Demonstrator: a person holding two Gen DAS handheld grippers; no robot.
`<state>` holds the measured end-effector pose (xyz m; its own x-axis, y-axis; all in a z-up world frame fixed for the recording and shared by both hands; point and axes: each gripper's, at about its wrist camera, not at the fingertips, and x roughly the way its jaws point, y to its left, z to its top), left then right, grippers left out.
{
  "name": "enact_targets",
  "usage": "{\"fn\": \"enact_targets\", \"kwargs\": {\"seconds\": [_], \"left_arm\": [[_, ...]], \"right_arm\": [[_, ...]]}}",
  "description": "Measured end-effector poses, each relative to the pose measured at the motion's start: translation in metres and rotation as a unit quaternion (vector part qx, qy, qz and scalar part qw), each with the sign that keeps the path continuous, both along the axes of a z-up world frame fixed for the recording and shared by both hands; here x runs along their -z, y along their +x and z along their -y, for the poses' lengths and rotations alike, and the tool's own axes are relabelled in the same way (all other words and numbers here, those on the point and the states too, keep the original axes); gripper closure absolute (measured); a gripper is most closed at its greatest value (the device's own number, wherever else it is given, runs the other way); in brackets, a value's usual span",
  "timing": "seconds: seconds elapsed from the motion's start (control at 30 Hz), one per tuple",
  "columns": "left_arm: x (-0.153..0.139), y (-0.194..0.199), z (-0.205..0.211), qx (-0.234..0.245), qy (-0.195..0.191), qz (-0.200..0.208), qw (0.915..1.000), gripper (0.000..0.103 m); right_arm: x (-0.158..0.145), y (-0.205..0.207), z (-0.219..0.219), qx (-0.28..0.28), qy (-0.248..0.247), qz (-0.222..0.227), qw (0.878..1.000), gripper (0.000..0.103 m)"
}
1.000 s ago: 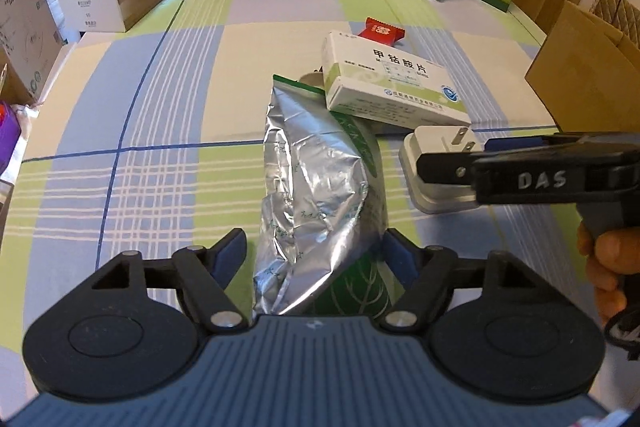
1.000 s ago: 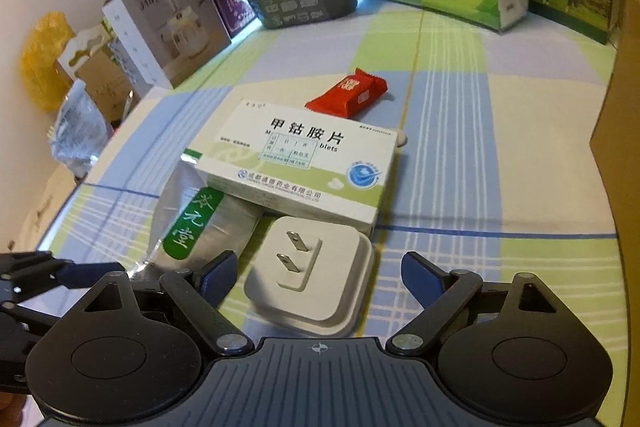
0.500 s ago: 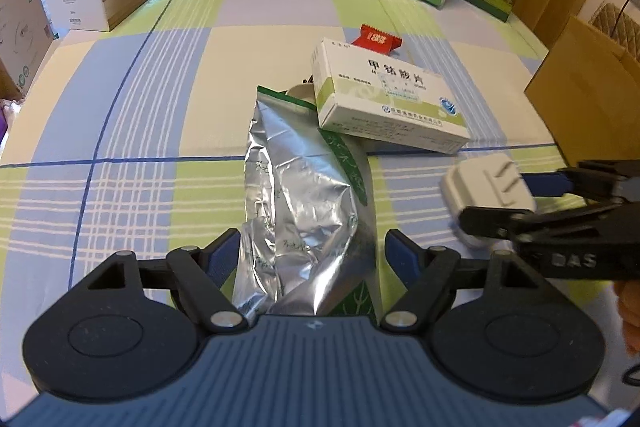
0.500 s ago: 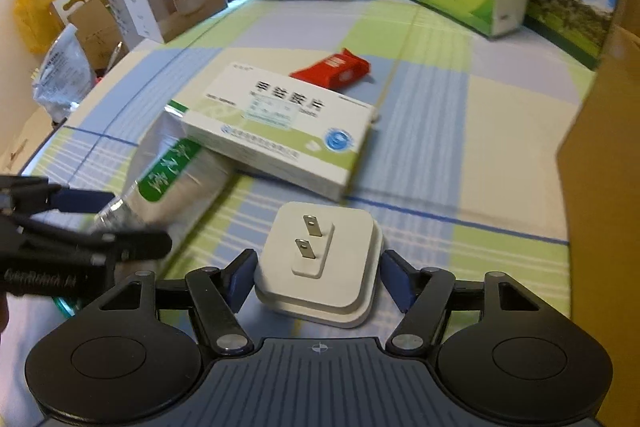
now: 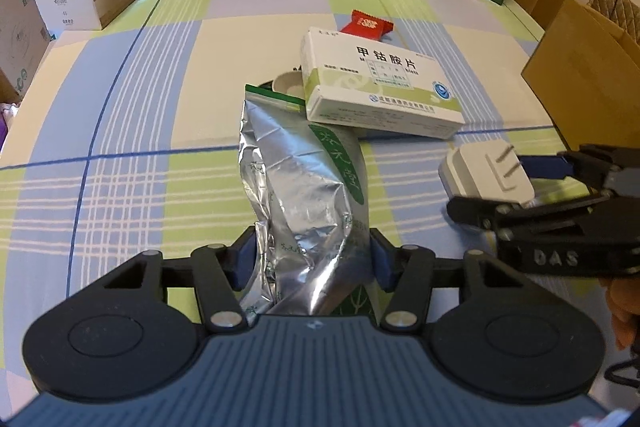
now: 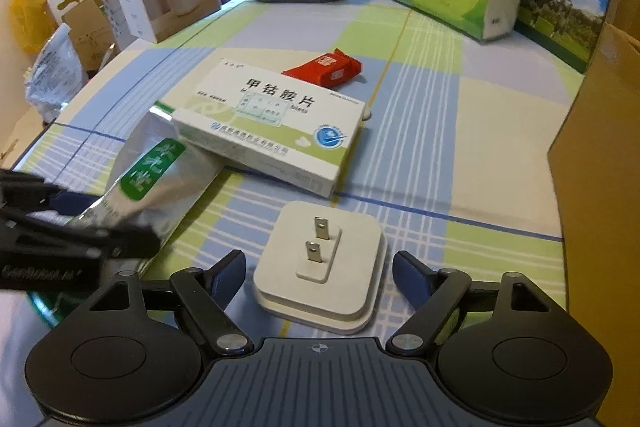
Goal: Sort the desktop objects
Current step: 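Lift the foil pouch with the left tool while the right tool grasps the white plug adapter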
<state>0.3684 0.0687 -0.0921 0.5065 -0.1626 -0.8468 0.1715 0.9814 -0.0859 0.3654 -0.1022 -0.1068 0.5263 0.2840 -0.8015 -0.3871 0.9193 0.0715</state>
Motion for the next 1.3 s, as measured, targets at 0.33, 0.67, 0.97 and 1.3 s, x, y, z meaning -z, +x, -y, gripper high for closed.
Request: {"fn": "enact_targets", "kwargs": {"seconds": [0.33,0.67,0.97,1.3], "left_arm": [[0.004,0.005,-0.004,-0.007,-0.006,0.008,0.9999,0.036],[0.004,0.005,0.001,0.008,0.007,0.019,0.9998,0.049],[-0.009,-0.013,0.000,0.010,0.004,0.009,0.9999,0.060],[-0.038,-0.062,0.009,-0.001,-0.025,0.023,0.9994,0.060]], "right_arm": [[-0.005,-0.004,-0.013,-0.023,-0.020,0.010,0.999,0.039],[0.002,-0.001,-0.011,-0.021,-0.027,0.012,0.999,0.041],[-0.010,-0.015,-0.007,-0.017,-0.024,0.012,1.000,0.041],[-0.040,-0.088,0.017,0.030,0.006,0.022,0.999,0.041]]}}
